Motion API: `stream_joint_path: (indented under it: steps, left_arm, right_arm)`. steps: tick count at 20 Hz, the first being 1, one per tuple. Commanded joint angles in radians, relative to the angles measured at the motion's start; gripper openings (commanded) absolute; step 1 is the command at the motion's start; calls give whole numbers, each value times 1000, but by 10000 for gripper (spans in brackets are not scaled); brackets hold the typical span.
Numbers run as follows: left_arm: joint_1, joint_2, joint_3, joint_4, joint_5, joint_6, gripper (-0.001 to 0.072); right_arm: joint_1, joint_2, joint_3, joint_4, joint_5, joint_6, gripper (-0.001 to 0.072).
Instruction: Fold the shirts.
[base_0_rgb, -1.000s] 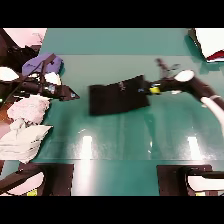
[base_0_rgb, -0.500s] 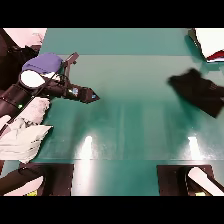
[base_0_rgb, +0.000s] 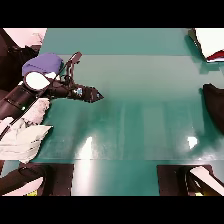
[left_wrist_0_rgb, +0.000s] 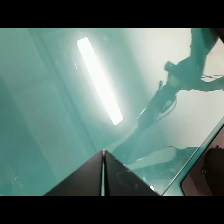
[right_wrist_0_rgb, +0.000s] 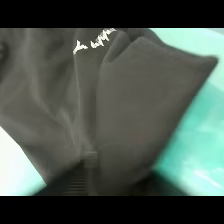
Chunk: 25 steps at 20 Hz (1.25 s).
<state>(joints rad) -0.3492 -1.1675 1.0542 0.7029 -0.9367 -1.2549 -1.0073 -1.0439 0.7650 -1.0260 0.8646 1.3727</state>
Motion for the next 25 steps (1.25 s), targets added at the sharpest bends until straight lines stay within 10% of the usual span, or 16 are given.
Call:
stream_joint_path:
  steps: [1, 4, 9, 15, 25]
  left_arm:
    - [-2, 1, 1, 1, -6, -2, 25]
    - [-2, 1, 1, 2, -1, -1, 26]
    - [-2, 1, 1, 3, 80, -1, 26]
    - [-2, 1, 1, -1, 64, -2, 26]
    - [-2, 1, 1, -1, 65, -2, 26]
  right_arm:
    - [-17, -37, 130, -270, 169, 0, 667]
    - [-17, -64, 298, -388, 290, 34, 666]
    - [139, -68, 414, 1, 238, 40, 627]
    - [584, -68, 439, 58, 220, 40, 21]
    - [862, -68, 439, 56, 225, 28, 21]
